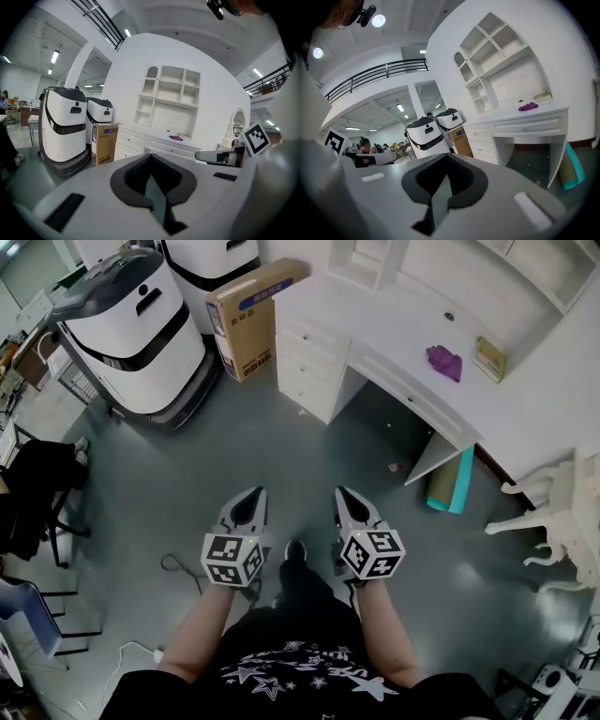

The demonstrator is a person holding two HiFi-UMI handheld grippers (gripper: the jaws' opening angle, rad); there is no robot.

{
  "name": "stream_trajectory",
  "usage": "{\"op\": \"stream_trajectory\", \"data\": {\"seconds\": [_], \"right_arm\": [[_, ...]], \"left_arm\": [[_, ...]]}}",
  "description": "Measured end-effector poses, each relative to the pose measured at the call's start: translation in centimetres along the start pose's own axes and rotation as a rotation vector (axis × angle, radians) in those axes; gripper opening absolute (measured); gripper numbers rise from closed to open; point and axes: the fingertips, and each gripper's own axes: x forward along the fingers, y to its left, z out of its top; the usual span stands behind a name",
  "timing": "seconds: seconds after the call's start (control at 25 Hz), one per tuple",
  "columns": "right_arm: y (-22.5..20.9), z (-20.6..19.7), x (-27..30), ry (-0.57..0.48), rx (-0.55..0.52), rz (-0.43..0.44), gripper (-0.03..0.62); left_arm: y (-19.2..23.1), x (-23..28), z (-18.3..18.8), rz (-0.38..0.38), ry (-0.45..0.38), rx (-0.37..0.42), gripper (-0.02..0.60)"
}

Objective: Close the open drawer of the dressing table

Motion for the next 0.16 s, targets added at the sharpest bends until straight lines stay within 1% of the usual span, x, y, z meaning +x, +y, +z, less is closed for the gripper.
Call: {"op": "stream_trajectory", "data": {"seconds": [0.16], "right_arm": [[3.0, -2.3, -3.4, 0.007, -0.008, 0.006, 0.002]], "left_arm": [[0.0, -5.3, -1.5, 0.016, -0.008, -0.004, 0.009]]}}
